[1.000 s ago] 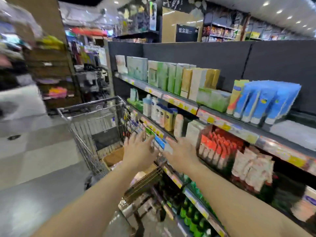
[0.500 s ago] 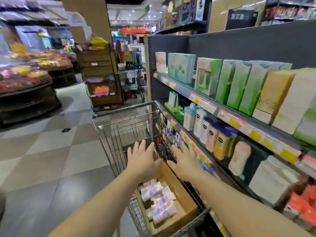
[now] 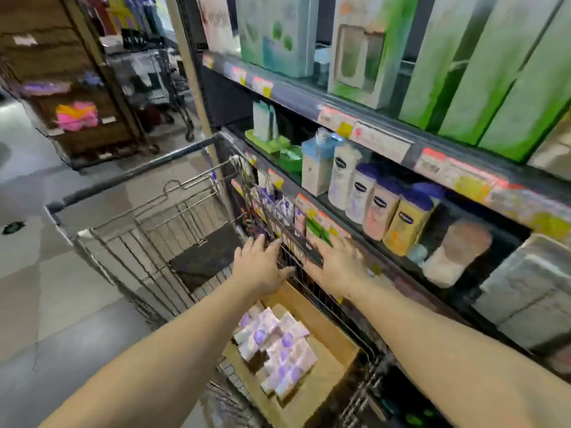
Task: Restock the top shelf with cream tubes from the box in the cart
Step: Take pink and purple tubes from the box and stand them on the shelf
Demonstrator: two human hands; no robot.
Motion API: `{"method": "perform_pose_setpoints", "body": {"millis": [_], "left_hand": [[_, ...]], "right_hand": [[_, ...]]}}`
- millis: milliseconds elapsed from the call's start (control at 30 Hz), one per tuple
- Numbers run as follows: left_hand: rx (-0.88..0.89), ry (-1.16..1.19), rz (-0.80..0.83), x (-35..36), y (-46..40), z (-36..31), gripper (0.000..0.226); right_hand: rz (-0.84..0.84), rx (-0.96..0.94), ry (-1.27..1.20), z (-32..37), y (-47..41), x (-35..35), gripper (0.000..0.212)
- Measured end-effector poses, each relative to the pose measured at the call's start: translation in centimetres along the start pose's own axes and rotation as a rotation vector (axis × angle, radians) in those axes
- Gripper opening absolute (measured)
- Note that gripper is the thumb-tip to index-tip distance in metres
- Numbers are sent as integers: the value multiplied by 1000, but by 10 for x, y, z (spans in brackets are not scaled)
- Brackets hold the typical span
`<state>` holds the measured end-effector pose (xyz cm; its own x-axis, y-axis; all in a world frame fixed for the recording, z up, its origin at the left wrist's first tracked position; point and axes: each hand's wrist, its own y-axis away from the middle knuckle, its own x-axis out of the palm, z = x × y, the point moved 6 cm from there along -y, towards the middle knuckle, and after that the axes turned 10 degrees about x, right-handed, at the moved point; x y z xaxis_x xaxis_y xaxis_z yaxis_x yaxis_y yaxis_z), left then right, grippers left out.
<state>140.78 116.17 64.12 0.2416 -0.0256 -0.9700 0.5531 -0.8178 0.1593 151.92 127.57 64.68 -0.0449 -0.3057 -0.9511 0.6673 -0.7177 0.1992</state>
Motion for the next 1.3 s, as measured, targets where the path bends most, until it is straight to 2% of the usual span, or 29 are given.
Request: {"method": "perform_pose_setpoints", "body": {"millis": [200, 333, 500, 633, 733, 833, 900, 967, 1033, 1100, 1167, 1267, 1300], "left_hand": [[211, -46, 130, 62, -56, 26, 79], [285, -58, 294, 130, -55, 41, 79], [282, -52, 414, 218, -50, 73, 73], [302, -52, 520, 282, -51, 91, 76], [313, -23, 565, 318, -51, 98, 75], [326, 53, 555, 340, -51, 96, 80], [307, 91, 567, 349, -50, 97, 82], [294, 126, 593, 354, -46, 97, 84], [276, 189, 587, 354, -44, 97, 82], [254, 223, 587, 353, -44, 97, 68], [253, 252, 642, 357, -41, 95, 54], [211, 451, 768, 358, -33, 86, 72], [196, 516, 784, 355, -33, 82, 71]], "right_hand": [[184, 282, -110, -20, -14, 71, 67], [362, 444, -202, -36, -9, 141, 62], [483, 625, -411, -55, -12, 237, 45], [617, 675, -380, -60, -10, 308, 25], [579, 876, -486, -65, -1, 356, 19], [508, 1083, -664, -68, 14, 397, 43], [485, 1149, -746, -64, 20, 412, 61], [448, 1199, -797, -59, 23, 417, 71], [426, 1259, -814, -61, 25, 422, 63], [441, 1342, -825, -63, 26, 419, 51], [443, 1350, -875, -62, 23, 415, 48], [444, 1242, -1025, -52, 8, 403, 46], [469, 1192, -1087, -46, 1, 399, 46]]}}
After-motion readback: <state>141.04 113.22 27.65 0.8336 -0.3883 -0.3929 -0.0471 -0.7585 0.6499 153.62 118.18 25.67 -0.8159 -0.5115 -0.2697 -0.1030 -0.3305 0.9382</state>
